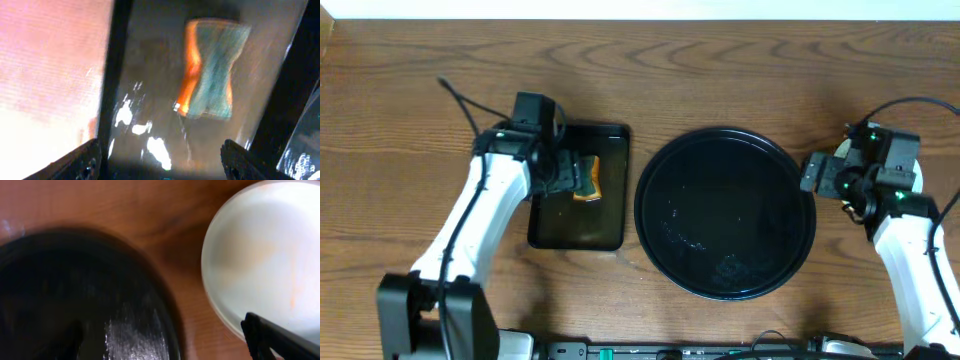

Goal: Clean dirty plates on tray and stack at the side

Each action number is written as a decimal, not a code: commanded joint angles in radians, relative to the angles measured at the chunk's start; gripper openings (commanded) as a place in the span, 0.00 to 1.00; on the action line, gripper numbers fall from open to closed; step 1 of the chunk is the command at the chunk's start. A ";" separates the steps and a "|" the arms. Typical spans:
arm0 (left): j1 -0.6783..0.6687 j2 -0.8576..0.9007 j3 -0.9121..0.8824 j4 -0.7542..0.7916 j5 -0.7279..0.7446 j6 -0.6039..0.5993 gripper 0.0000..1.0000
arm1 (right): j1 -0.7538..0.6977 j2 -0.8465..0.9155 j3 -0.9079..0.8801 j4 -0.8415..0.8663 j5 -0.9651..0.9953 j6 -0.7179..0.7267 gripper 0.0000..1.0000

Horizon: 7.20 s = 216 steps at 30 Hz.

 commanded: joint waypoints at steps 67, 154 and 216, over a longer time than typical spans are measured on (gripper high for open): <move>-0.044 -0.743 -0.410 0.139 -0.022 0.006 0.78 | 0.146 -1.167 -0.320 -0.176 0.105 -0.042 0.99; 0.123 -1.537 -1.094 0.824 -0.034 -0.016 0.78 | 0.167 -1.307 -0.853 0.476 -0.063 -0.083 0.99; 0.135 -1.549 -1.132 0.790 -0.077 0.044 0.78 | 0.167 -1.307 -0.853 0.476 -0.063 -0.083 0.99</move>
